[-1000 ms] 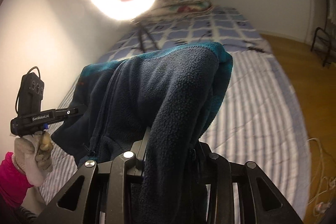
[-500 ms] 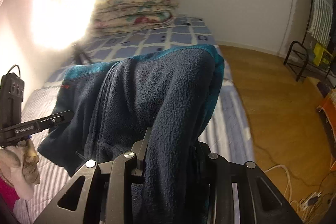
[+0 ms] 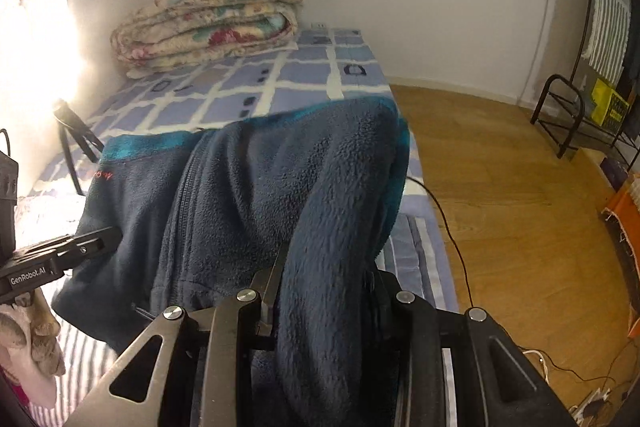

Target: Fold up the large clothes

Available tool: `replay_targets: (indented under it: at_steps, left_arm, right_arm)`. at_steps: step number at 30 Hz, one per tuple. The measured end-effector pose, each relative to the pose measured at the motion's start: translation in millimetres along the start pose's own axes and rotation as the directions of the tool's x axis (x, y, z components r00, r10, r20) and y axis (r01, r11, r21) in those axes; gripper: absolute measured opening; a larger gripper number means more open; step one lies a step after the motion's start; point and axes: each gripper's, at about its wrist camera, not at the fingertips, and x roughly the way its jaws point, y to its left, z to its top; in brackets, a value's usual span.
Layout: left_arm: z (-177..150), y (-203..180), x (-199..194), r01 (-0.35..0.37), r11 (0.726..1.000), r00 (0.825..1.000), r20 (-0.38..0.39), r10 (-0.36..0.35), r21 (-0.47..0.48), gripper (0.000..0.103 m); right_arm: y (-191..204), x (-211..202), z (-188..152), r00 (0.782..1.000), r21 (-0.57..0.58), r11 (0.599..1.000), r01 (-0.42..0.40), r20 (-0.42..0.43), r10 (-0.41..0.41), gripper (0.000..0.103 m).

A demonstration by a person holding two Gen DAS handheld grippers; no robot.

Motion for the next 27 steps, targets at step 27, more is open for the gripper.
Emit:
replay_targets:
  at_steps: [27]
  left_arm:
    - [-28.2,-28.7,-79.1,-0.143,0.98,0.987,0.098,0.13,0.135,0.028]
  right_arm:
    - [4.1,-34.9,-27.6,0.986,0.065,0.986,0.152,0.055,-0.156,0.064]
